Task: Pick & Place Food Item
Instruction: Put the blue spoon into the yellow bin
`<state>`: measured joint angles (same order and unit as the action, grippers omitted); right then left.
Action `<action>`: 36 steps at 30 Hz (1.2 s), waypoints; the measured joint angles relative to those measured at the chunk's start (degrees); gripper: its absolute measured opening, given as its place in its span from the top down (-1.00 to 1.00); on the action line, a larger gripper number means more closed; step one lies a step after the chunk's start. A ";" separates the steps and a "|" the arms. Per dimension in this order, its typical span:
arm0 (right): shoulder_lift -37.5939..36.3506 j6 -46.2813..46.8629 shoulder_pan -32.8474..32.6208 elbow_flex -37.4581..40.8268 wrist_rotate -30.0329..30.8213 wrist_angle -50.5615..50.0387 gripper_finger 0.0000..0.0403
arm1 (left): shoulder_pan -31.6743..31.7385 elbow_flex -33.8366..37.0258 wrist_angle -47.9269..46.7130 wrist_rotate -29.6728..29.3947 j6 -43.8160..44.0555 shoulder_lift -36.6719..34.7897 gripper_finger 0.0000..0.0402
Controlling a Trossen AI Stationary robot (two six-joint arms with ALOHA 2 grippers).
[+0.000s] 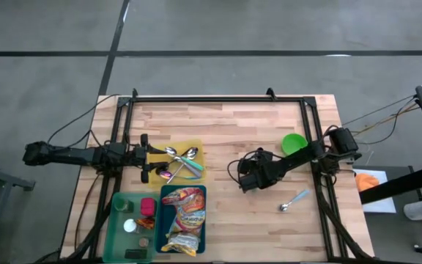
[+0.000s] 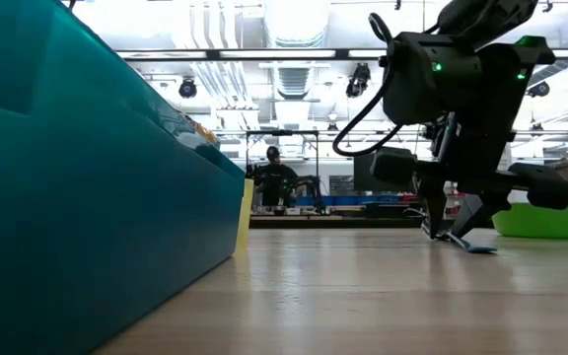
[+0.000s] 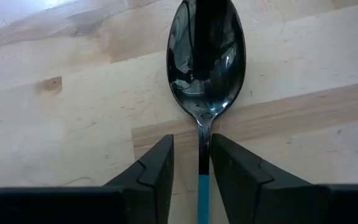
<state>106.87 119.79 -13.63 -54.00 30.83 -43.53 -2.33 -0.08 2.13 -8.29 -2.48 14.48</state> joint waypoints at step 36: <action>-0.48 -3.02 0.13 -1.22 -2.58 -1.61 0.46 | 0.00 0.00 0.02 0.00 0.01 0.00 0.06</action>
<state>106.39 116.77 -13.50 -55.22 28.25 -45.15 -2.33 -0.08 2.15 -8.29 -2.47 14.48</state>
